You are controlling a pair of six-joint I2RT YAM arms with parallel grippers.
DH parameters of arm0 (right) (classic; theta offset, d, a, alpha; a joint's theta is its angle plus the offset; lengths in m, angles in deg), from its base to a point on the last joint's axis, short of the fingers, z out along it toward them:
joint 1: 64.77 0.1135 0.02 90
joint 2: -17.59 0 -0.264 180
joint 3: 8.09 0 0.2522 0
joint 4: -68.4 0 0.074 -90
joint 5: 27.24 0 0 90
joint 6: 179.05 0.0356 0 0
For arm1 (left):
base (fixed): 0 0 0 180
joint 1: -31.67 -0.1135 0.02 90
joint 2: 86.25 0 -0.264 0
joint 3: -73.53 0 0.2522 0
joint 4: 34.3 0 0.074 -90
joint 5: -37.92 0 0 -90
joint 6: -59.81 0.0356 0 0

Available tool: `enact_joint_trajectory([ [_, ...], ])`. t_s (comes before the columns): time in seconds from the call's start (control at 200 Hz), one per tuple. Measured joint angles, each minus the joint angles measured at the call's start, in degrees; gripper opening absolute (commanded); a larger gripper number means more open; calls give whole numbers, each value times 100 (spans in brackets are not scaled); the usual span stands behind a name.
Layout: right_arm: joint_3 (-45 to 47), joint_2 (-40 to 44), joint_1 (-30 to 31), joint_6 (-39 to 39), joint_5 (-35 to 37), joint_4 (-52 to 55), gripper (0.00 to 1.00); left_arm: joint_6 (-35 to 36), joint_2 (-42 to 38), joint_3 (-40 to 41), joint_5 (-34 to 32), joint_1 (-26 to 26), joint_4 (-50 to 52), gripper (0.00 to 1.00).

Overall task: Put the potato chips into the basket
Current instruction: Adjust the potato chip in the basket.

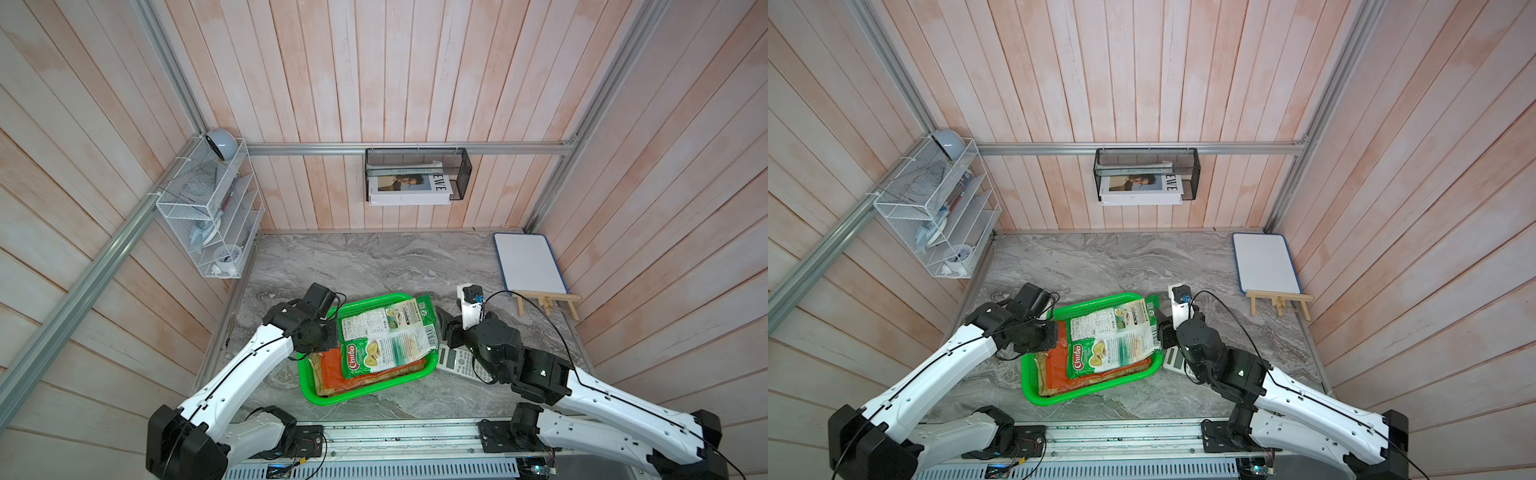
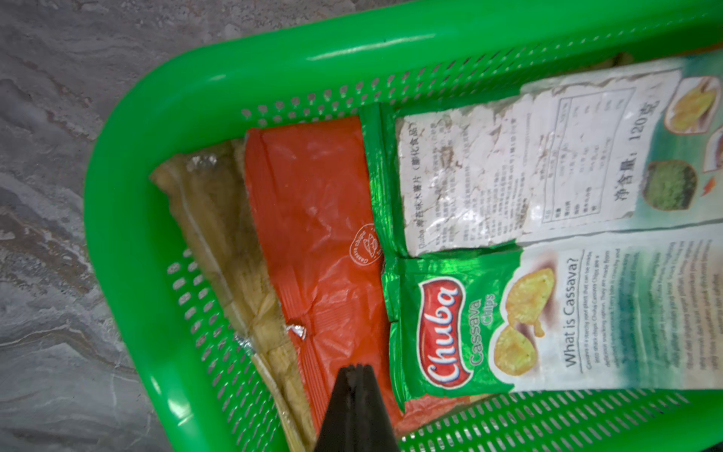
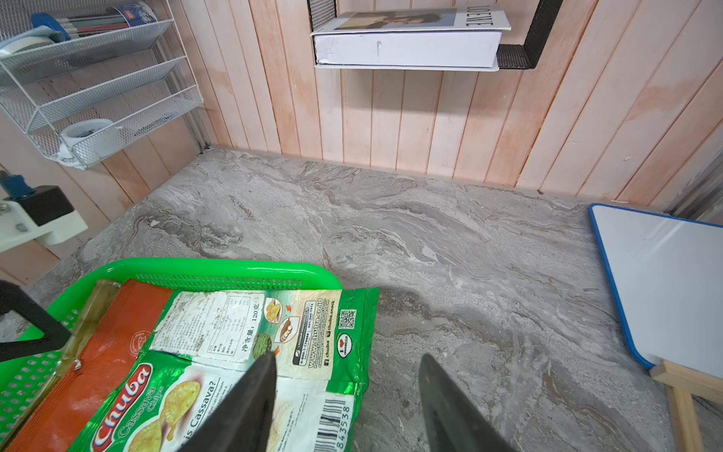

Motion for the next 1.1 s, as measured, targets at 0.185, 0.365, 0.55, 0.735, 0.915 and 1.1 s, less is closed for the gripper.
enact_joint_trajectory([
  [0.185, 9, 7, 0, -20, 15, -9, 62, -68, -254, 74, -42, -81, 315, 0],
  [0.365, 164, 17, 0, -28, 33, -107, 61, -87, -219, 61, 35, -85, 350, 11],
  [0.55, 162, -173, 0, -122, 26, -249, 63, -291, 302, 50, 651, -96, -426, 47],
  [0.735, 153, -275, 0, -153, -33, -262, 62, -428, 1307, -24, 1117, -94, -1510, 50],
  [0.915, 175, -83, 0, -125, -11, -258, 62, -358, 2133, -138, 990, -52, -1696, 50],
  [1.1, 251, 105, 0, -111, 76, -258, 63, -240, 2175, -210, 608, 164, -1648, 33],
])
